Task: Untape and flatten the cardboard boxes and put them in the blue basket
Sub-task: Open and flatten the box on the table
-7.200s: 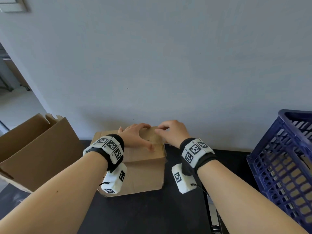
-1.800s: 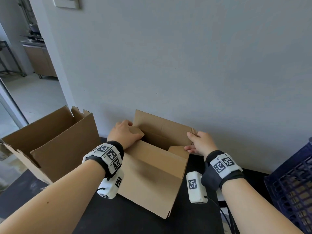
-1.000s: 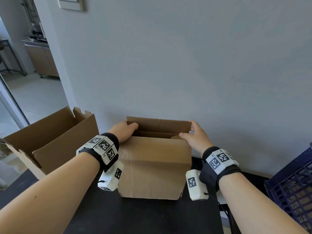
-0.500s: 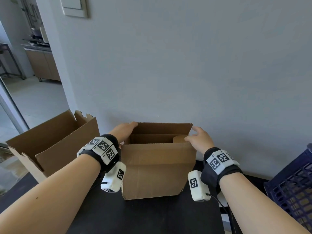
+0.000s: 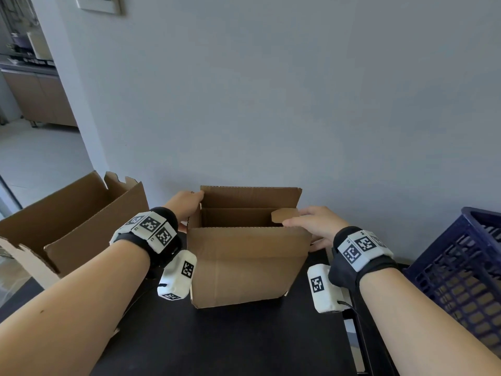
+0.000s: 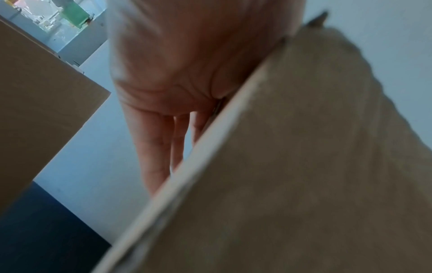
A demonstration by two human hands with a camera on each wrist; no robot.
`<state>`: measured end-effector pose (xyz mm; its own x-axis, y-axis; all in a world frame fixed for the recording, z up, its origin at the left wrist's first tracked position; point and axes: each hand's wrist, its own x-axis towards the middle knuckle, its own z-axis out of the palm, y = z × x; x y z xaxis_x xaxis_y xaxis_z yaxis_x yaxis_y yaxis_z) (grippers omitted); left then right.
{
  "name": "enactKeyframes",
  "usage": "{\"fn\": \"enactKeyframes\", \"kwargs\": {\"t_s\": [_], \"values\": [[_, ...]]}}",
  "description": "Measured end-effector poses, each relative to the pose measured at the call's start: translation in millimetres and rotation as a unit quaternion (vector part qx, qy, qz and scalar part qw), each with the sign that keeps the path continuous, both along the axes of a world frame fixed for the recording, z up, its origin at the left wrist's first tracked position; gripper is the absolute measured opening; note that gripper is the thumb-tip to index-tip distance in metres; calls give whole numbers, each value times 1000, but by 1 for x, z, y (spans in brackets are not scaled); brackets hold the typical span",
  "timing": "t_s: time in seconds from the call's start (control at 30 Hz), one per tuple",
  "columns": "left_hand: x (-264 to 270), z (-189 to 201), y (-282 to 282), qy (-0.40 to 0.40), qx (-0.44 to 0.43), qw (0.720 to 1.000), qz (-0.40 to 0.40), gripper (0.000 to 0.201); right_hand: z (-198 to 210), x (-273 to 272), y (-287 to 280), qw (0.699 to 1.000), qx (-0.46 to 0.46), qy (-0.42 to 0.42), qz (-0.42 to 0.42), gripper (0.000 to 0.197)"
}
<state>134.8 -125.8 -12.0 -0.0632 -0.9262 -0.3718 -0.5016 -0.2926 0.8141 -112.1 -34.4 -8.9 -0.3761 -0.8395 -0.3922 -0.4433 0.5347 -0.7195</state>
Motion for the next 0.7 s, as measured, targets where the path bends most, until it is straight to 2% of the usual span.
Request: {"fn": "enactKeyframes", "kwargs": {"t_s": [0.1, 0.2, 0.33, 0.43, 0.6, 0.7], "values": [[2, 0, 0, 10, -12, 1000, -9, 32, 1, 2, 9, 999, -24, 7, 27, 74], [5, 1, -2, 31, -54, 998, -21, 33, 6, 4, 18, 987, -3, 111, 116, 77], [7, 4, -2, 51, -117, 991, -43, 35, 3, 11, 26, 968, 31, 163, 188, 58], [9, 3, 2, 55, -143, 987, -55, 33, -2, 19, 27, 950, 62, 183, 246, 57], [13, -3, 4, 61, -151, 985, -54, 32, -8, 22, 19, 934, 92, 207, 276, 67], [16, -1, 2, 73, -163, 983, -47, 32, -14, 25, 14, 925, 92, 249, 272, 56]]}}
